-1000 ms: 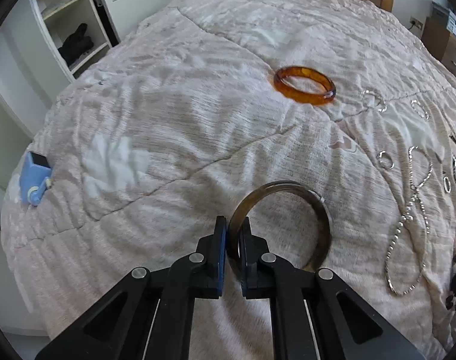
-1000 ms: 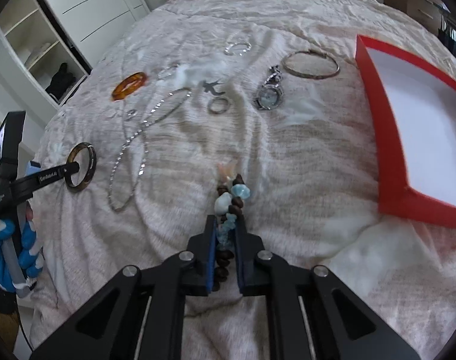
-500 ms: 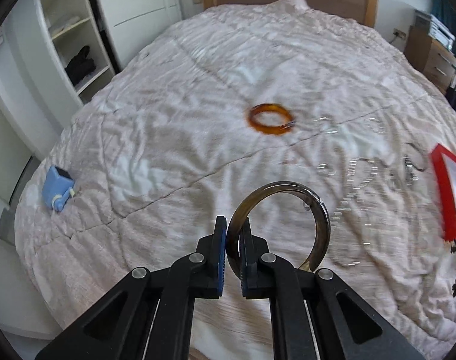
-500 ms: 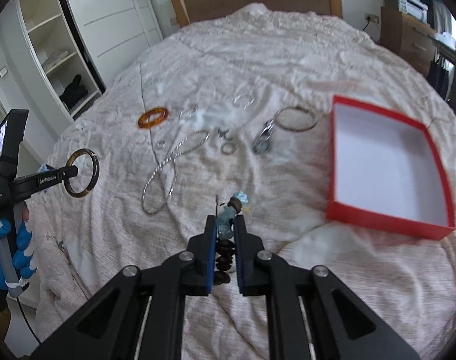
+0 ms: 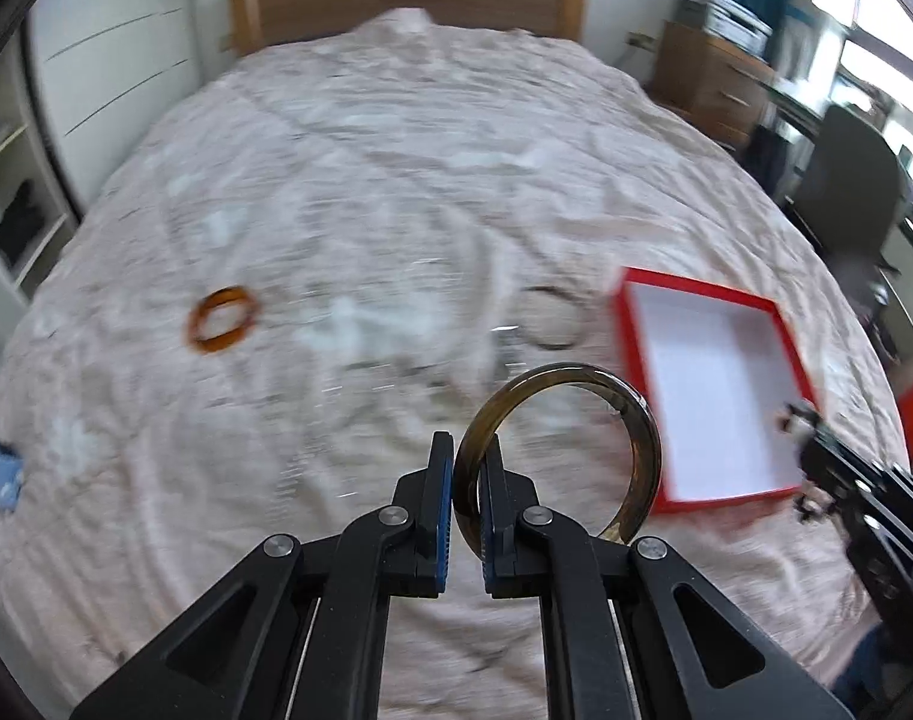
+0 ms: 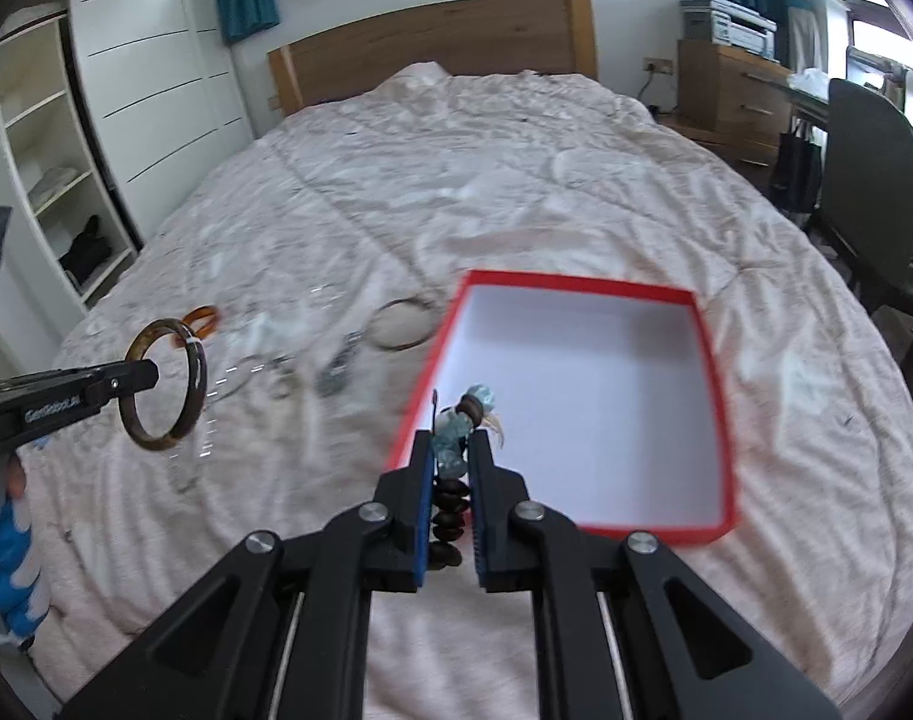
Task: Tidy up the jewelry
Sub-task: 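Carry both items into the red box and open both tools to release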
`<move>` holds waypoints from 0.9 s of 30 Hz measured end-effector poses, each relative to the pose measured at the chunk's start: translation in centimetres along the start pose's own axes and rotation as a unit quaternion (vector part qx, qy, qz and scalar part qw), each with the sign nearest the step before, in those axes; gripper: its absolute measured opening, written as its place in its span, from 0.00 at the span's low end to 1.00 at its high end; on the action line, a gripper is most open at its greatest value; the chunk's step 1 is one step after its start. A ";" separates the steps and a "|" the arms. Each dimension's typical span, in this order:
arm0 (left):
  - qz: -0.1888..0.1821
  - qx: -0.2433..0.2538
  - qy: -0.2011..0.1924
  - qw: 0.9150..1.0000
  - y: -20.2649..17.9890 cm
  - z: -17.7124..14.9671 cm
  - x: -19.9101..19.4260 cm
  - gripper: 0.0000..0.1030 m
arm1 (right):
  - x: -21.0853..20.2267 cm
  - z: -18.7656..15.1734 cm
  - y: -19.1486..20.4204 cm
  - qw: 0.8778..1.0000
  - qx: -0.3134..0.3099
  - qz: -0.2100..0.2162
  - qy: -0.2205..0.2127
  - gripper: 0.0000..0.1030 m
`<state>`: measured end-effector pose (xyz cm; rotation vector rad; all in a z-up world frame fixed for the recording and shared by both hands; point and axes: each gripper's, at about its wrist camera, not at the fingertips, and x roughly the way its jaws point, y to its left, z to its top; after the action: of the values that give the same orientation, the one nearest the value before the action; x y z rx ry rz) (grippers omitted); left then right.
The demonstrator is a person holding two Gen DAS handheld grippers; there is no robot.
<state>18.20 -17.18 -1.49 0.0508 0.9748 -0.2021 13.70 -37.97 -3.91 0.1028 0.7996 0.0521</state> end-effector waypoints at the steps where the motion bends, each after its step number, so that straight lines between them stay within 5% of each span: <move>1: -0.007 0.010 0.003 1.000 -1.6 0.4 0.6 0.08 | 0.5 0.2 -0.9 1.000 0.004 -0.003 0.001 0.10; 11: -0.011 0.082 0.023 0.996 -10.6 2.1 6.5 0.08 | 4.7 0.0 -7.6 0.999 0.033 -0.019 0.028 0.10; 22: 0.025 0.116 0.055 0.991 -12.5 0.7 10.3 0.08 | 6.5 -1.3 -10.4 0.997 0.051 -0.030 0.051 0.10; 27: 0.027 0.119 0.067 0.990 -12.5 0.5 10.9 0.16 | 6.2 -1.6 -10.7 0.996 0.061 -0.038 0.053 0.11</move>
<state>22.11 -31.14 -9.64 0.3131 1.0778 -0.2680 16.93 -47.92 -10.67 0.1861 0.9110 -0.0641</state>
